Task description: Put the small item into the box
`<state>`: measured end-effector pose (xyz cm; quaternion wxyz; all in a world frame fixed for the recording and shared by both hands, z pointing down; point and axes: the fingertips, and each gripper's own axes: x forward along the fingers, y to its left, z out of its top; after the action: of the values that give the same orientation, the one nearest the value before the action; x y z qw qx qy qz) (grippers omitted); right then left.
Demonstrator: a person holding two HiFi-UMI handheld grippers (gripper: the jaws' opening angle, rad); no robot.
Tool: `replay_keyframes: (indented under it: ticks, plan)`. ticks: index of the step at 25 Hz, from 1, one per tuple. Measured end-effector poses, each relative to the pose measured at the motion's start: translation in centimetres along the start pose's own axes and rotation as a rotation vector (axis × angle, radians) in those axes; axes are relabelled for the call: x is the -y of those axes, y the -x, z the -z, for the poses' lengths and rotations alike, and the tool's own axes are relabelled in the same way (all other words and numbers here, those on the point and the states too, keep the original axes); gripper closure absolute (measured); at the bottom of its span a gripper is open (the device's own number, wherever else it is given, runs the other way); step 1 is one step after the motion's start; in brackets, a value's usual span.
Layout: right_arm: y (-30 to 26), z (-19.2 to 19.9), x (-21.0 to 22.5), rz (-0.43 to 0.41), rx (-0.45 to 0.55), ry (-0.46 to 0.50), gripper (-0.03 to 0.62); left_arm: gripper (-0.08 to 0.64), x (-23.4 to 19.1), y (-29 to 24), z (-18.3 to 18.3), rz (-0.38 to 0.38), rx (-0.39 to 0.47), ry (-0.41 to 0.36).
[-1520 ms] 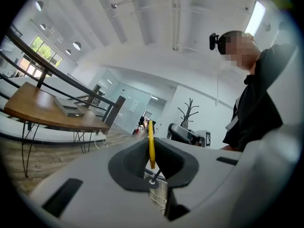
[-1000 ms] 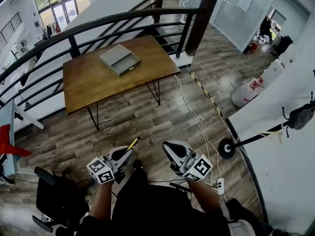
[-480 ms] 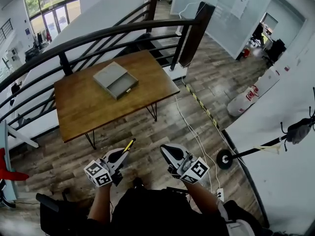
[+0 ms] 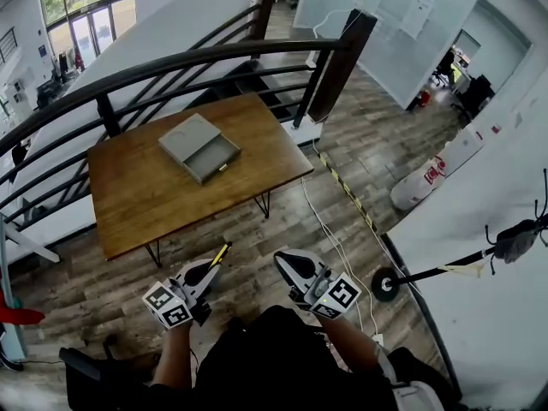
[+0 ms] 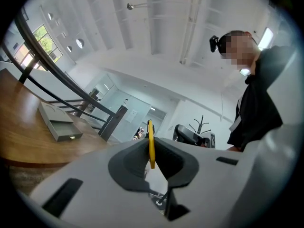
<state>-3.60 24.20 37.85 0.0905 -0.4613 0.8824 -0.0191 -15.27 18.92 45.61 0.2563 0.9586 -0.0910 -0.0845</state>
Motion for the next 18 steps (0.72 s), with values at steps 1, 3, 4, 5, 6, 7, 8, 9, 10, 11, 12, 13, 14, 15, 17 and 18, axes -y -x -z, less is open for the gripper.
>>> replay_keyframes:
  ticks: [1, 3, 4, 5, 6, 7, 8, 9, 10, 11, 12, 13, 14, 15, 17, 18]
  plan:
    - [-0.1, 0.0, 0.3, 0.002, -0.001, 0.0, 0.581, 0.522, -0.3, -0.1, 0.0, -0.001, 0.001, 0.004]
    - [-0.3, 0.0, 0.8, 0.002, 0.0, 0.001, 0.581, 0.522, -0.8, -0.5, 0.0, -0.003, -0.001, 0.009]
    - [-0.4, 0.0, 1.0, 0.0, 0.0, 0.002, 0.581, 0.522, -1.0, -0.8, 0.0, -0.002, -0.002, 0.009]
    - [-0.4, -0.1, 1.4, -0.002, 0.001, 0.003, 0.581, 0.523, -1.2, -1.2, 0.0, -0.001, -0.004, 0.008]
    - [-0.5, -0.1, 1.9, -0.004, 0.003, 0.002, 0.581, 0.523, -1.5, -1.7, -0.1, 0.001, -0.005, 0.006]
    - [-0.6, -0.1, 2.4, -0.005, 0.006, -0.001, 0.581, 0.522, -1.7, -2.2, -0.2, 0.002, -0.008, 0.003]
    - [-0.7, 0.0, 3.1, -0.005, 0.007, -0.005, 0.581, 0.522, -2.0, -2.7, -0.4, 0.0, -0.01, -0.001]
    - [-1.0, 0.1, 3.7, -0.006, 0.007, -0.011, 0.581, 0.522, -2.4, -3.2, -0.7, -0.004, -0.012, -0.004]
    - [-1.3, 0.3, 4.4, -0.008, 0.01, -0.018, 0.581, 0.522, -2.8, -3.7, -0.9, -0.009, -0.013, -0.005]
    - [-1.7, 0.3, 5.2, -0.013, 0.017, -0.027, 0.581, 0.523, -3.3, -4.2, -1.1, -0.016, -0.014, -0.005]
    - [-2.1, 0.2, 5.9, -0.021, 0.029, -0.037, 0.581, 0.523, -3.8, -4.6, -1.2, -0.023, -0.018, -0.004]
    - [-2.5, 0.1, 6.7, -0.029, 0.039, -0.047, 0.581, 0.523, -4.4, -5.1, -1.3, -0.032, -0.024, -0.005]
    - [-2.9, 0.2, 7.5, -0.036, 0.042, -0.056, 0.581, 0.522, -5.1, -5.7, -1.5, -0.041, -0.032, -0.006]
    - [-3.3, 0.2, 8.3, -0.043, 0.043, -0.064, 0.581, 0.523, -5.7, -6.3, -1.8, -0.05, -0.04, -0.009]
    - [-4.0, -0.3, 10.2, -0.06, 0.053, -0.073, 0.581, 0.523, -6.9, -7.8, -2.5, -0.067, -0.051, -0.014]
    - [-4.3, -0.2, 11.2, -0.069, 0.041, -0.069, 0.581, 0.523, -7.4, -8.6, -3.0, -0.074, -0.054, -0.016]
